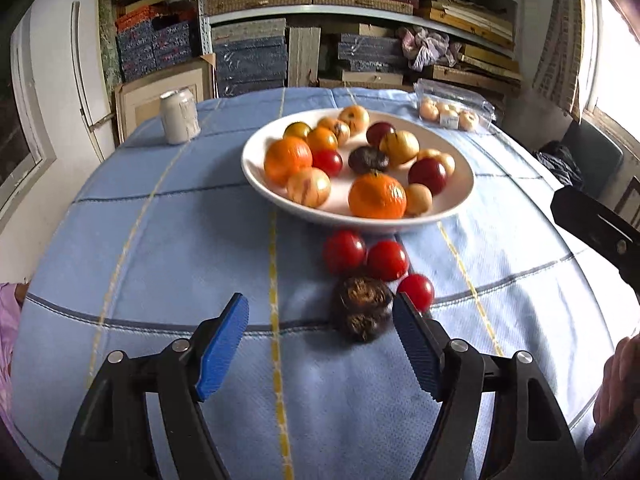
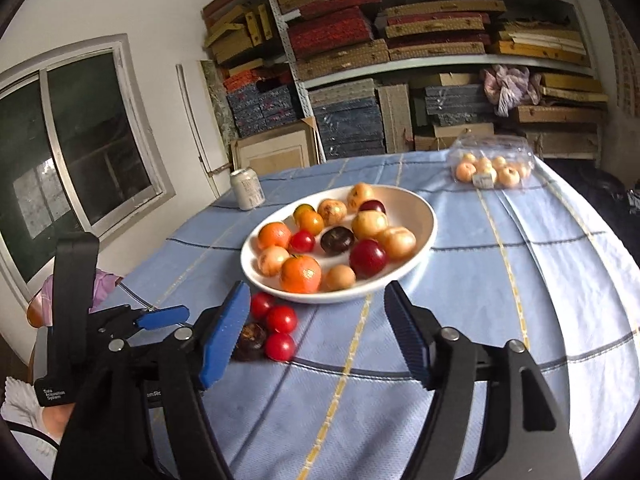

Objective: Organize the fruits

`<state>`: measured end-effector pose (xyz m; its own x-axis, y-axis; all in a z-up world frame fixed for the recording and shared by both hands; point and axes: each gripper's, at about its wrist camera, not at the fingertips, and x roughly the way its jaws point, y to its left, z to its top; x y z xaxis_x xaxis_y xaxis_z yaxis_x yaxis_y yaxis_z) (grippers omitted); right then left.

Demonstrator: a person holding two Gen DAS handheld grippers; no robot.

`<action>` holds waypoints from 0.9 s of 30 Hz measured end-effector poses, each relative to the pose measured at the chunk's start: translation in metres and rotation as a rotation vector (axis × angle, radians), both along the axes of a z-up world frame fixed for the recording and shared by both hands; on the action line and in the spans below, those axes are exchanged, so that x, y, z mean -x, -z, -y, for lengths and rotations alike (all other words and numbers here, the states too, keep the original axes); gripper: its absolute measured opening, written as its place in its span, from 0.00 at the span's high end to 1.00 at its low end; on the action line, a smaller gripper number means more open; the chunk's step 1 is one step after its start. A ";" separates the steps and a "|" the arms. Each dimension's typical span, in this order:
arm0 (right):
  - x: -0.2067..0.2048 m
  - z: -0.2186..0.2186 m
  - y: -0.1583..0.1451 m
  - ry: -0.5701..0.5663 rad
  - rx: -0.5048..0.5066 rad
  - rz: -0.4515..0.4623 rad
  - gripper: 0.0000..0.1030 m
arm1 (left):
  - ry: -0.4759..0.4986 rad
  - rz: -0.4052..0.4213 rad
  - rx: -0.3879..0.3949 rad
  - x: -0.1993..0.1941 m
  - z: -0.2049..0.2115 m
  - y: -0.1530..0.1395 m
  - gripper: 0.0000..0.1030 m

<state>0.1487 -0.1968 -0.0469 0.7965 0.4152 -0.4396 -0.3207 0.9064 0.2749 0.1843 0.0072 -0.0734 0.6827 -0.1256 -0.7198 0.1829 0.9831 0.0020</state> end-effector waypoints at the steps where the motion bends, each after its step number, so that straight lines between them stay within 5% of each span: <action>1: -0.003 0.002 0.001 0.004 -0.004 -0.005 0.33 | 0.000 -0.002 -0.003 0.000 0.001 0.002 0.27; 27: -0.016 0.006 0.015 -0.002 -0.025 -0.076 0.28 | -0.067 -0.057 -0.043 -0.024 -0.016 0.021 0.16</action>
